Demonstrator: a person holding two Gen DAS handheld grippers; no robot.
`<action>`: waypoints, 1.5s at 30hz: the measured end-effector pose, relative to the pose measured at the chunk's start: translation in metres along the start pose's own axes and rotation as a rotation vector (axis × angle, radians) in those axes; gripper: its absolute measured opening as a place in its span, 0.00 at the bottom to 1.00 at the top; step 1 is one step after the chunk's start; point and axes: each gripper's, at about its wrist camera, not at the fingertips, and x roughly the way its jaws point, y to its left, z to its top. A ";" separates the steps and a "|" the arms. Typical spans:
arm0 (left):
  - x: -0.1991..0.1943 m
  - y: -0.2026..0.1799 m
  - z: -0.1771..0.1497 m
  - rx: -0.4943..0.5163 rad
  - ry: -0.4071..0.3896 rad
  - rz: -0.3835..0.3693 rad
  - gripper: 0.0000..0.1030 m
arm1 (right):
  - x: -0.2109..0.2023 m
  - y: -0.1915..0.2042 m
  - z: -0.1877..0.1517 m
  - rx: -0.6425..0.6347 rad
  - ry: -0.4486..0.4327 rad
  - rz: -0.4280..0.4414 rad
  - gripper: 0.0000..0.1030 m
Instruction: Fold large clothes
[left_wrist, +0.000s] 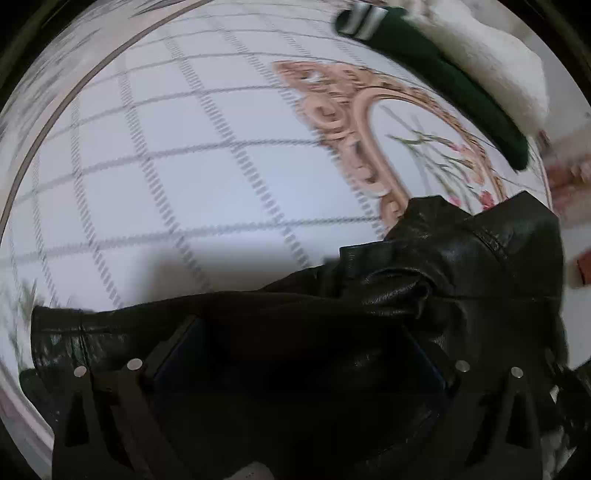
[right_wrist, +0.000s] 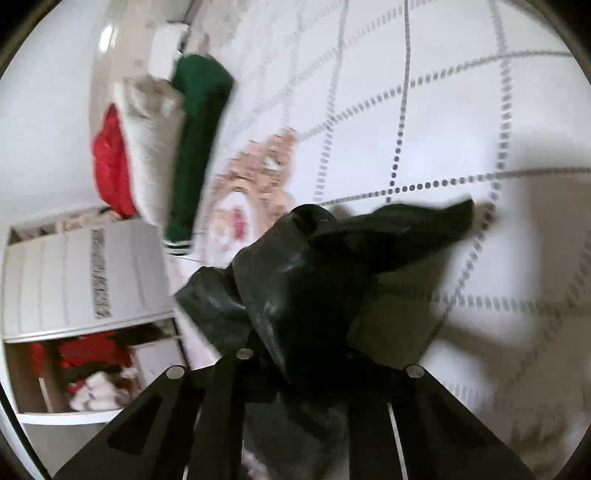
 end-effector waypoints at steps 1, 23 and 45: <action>0.003 -0.008 0.004 0.043 0.002 -0.004 1.00 | -0.008 0.001 -0.005 -0.003 -0.008 0.005 0.11; 0.011 -0.015 0.021 0.067 0.020 -0.037 1.00 | 0.026 0.020 -0.030 -0.071 -0.025 0.043 0.16; -0.112 0.159 -0.027 -0.273 -0.136 -0.158 1.00 | 0.038 0.294 -0.224 -1.158 0.002 -0.389 0.16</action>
